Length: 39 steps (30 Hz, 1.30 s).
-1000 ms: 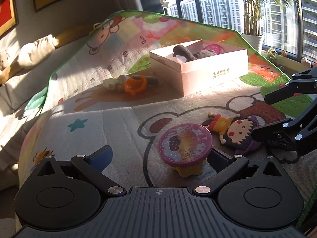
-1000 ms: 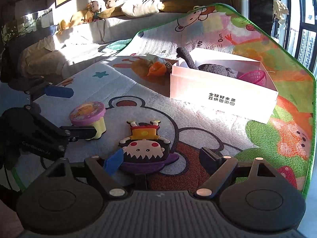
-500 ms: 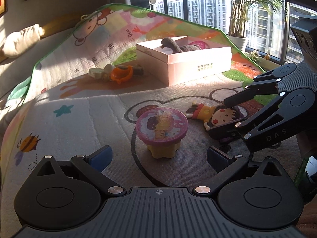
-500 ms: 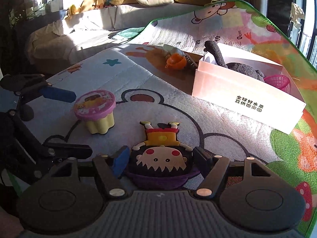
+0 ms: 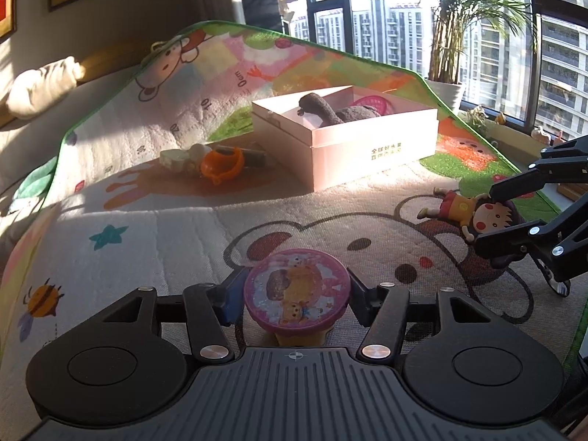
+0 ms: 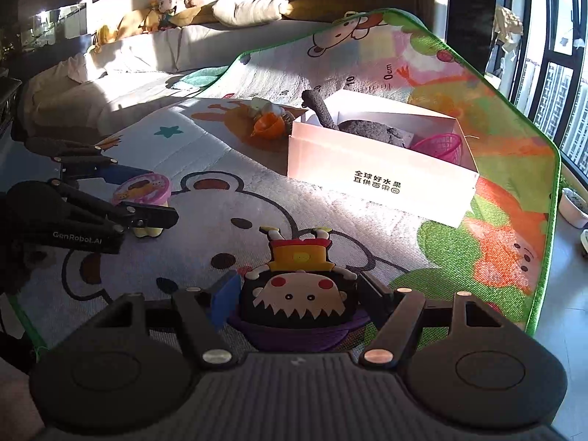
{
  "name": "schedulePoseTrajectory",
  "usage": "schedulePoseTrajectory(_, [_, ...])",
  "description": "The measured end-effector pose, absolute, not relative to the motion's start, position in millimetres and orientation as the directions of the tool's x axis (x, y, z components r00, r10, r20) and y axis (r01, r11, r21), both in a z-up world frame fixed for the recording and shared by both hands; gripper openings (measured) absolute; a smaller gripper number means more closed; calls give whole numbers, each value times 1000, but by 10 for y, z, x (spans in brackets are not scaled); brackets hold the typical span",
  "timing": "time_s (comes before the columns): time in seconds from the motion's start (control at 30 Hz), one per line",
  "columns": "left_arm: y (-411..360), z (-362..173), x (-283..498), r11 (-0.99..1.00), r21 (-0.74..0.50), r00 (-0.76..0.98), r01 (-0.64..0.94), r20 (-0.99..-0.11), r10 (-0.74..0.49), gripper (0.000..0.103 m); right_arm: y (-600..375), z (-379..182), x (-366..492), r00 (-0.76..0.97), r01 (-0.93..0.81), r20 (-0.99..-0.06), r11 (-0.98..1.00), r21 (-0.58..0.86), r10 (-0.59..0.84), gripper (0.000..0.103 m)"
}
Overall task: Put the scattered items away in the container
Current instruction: 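Grasp the doll figure with the right tool while the left tool grasps the pink-lidded cylinder toy, then carry the doll and cylinder toy over the white box and open both tools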
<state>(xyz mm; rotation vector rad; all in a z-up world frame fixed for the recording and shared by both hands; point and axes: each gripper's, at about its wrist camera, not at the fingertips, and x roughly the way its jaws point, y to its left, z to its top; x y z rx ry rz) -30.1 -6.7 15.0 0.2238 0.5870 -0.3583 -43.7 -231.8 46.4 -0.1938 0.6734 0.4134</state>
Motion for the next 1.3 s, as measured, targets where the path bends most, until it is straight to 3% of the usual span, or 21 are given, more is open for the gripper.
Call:
schedulePoseTrajectory(0.5, [-409, 578, -733, 832, 226, 797, 507, -492, -351, 61, -2544, 753, -793, 766, -402, -570, 913, -64, 297, 70])
schedulePoseTrajectory(0.73, [-676, 1024, -528, 788, 362, 854, 498, -365, -371, 61, -2772, 1236, -729, 820, -381, -460, 925, 9, 342, 70])
schedulePoseTrajectory(0.93, [-945, 1404, 236, 784, 399, 879, 476, -248, -408, 62, -2980, 1827, 48, 866, -340, -350, 934, 110, 357, 70])
schedulePoseTrajectory(1.0, [-1017, 1432, 551, 798, 394, 890, 456, -198, -411, 69, -3005, 1941, 452, 881, -294, -346, 946, 135, 323, 71])
schedulePoseTrajectory(1.03, [-1046, 1427, 781, 812, 368, 891, 453, -176, -418, 88, -3017, 1969, 665, 880, -275, -356, 949, 156, 313, 73])
schedulePoseTrajectory(1.07, [-1049, 1418, 922, 820, 343, 889, 459, -179, -422, 95, -3049, 1971, 950, 867, -271, -375, 942, 199, 329, 83])
schedulePoseTrajectory(1.2, [-849, 1345, 1305, 861, 225, 883, 457, -233, -407, 96, -3147, 1860, 1478, 832, -235, -413, 909, 343, 371, 84])
schedulePoseTrajectory(1.3, [-520, 1181, 1278, 894, 188, 892, 406, -295, -343, 98, -3133, 1751, 1486, 838, -241, -405, 913, 329, 367, 84])
